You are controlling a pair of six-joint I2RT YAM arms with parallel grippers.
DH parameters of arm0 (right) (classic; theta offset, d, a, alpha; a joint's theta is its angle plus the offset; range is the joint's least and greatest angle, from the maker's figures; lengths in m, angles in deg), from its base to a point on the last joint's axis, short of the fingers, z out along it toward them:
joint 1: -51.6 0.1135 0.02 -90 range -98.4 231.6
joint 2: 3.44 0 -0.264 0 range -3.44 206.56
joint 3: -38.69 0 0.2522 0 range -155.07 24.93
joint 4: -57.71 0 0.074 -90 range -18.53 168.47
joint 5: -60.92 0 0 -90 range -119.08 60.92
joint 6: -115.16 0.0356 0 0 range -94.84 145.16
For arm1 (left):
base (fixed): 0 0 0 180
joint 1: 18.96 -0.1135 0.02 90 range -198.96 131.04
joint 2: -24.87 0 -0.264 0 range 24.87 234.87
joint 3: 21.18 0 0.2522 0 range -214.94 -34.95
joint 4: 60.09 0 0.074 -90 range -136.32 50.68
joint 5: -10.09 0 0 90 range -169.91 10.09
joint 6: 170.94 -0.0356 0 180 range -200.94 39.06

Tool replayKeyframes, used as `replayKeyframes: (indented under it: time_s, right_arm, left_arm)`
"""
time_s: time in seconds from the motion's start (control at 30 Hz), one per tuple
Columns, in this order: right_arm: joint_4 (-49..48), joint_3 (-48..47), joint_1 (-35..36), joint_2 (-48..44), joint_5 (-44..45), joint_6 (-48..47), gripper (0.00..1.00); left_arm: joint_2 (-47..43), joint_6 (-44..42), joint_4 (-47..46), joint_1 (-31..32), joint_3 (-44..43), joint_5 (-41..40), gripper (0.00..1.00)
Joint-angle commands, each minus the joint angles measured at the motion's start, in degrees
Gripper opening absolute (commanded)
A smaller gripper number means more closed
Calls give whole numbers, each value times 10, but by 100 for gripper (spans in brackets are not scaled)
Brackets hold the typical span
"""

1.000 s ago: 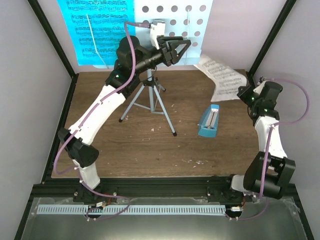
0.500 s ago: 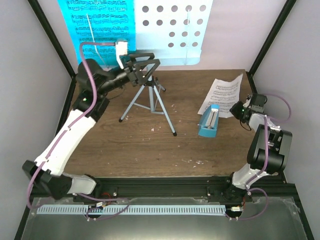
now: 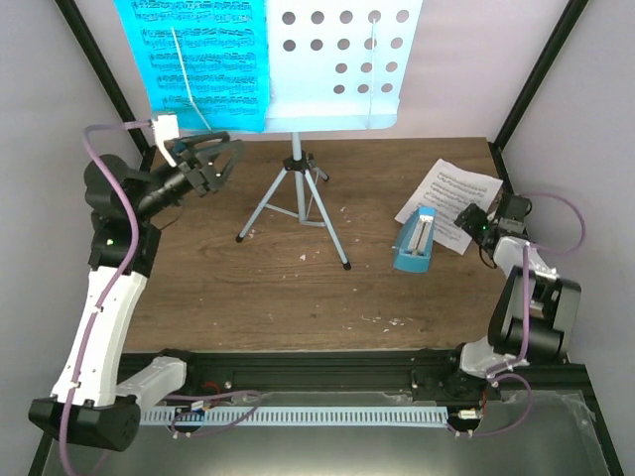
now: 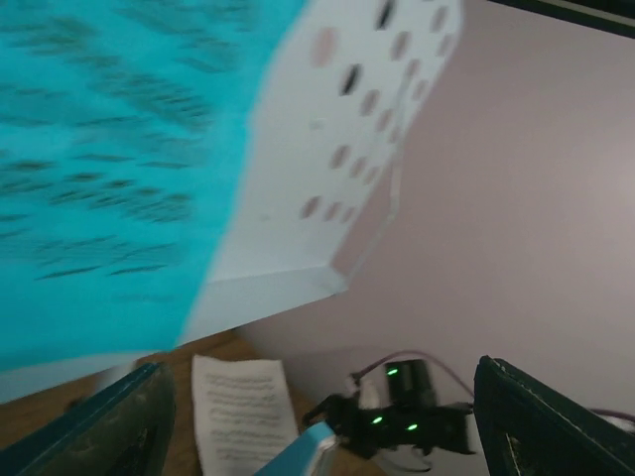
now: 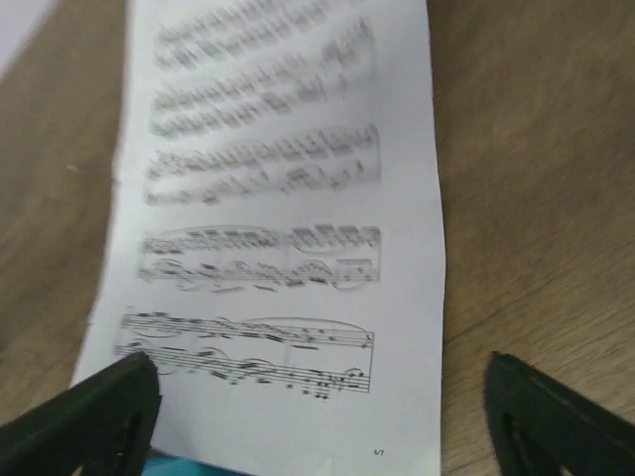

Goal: Pack up the instrument practice props

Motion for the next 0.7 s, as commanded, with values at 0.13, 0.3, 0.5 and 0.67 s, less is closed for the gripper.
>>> replayKeyframes:
  time_s: [0.13, 0.3, 0.5, 0.67]
  right_arm:
    - [-3, -78, -2, -235, -48, 2, 100]
    - [-14, -157, 7, -282, -219, 31, 100]
    - [49, -320, 207, -229, -246, -14, 97]
    - [62, -425, 374, -176, -233, -38, 93]
  left_arm:
    - [-50, 33, 45, -154, 34, 112, 84]
    - [-55, -64, 171, -157, -22, 50, 84]
    - [-44, -102, 234, -157, -86, -8, 84]
    - [-42, -71, 213, -159, -86, -13, 83]
